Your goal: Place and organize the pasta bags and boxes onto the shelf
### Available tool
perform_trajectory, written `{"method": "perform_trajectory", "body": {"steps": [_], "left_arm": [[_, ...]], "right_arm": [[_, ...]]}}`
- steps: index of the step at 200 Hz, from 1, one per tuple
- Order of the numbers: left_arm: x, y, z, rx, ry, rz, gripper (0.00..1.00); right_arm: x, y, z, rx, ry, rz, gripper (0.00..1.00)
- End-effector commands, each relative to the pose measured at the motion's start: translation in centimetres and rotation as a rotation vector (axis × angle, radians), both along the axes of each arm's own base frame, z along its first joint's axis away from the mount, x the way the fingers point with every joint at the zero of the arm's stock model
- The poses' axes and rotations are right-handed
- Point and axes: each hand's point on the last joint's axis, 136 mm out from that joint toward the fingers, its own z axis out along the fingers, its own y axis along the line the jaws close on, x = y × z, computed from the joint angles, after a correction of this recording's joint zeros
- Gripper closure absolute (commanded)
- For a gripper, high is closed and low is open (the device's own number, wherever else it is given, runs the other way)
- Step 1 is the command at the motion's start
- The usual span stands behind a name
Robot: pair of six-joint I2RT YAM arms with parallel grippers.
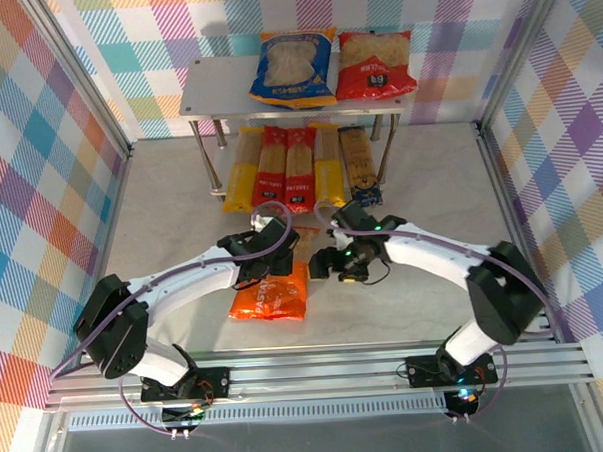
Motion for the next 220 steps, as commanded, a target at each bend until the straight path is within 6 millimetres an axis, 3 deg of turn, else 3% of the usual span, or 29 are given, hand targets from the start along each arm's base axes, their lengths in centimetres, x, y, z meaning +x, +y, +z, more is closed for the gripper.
{"method": "perform_trajectory", "body": {"steps": [1, 57, 144, 183, 220], "left_arm": [[0.5, -0.7, 0.1, 0.025, -0.025, 0.0, 0.2], [0.9, -1.1, -2.0, 0.088, 0.012, -0.027, 0.05], [0.9, -1.7, -6.5, 0.111, 0.135, -0.043, 0.01], [0.2, -2.3, -7.8, 0.088, 0.189, -0.065, 0.13], [-0.6, -2.5, -8.5, 0.066, 0.237, -0.085, 0.33]], "right_arm": [[-0.3, -3.6, 0.1, -0.084, -0.022, -0.025, 0.16], [0.8, -5.9, 1.7, -0.086, -0.082, -0.08, 0.15], [1.1, -6.6, 1.5, -0.091, -0.083, -0.104, 0.15], [1.2, -6.4, 1.5, -0.085, -0.08, -0.105, 0.15], [1.2, -6.4, 1.3, -0.084, -0.072, -0.109, 0.15]]}}
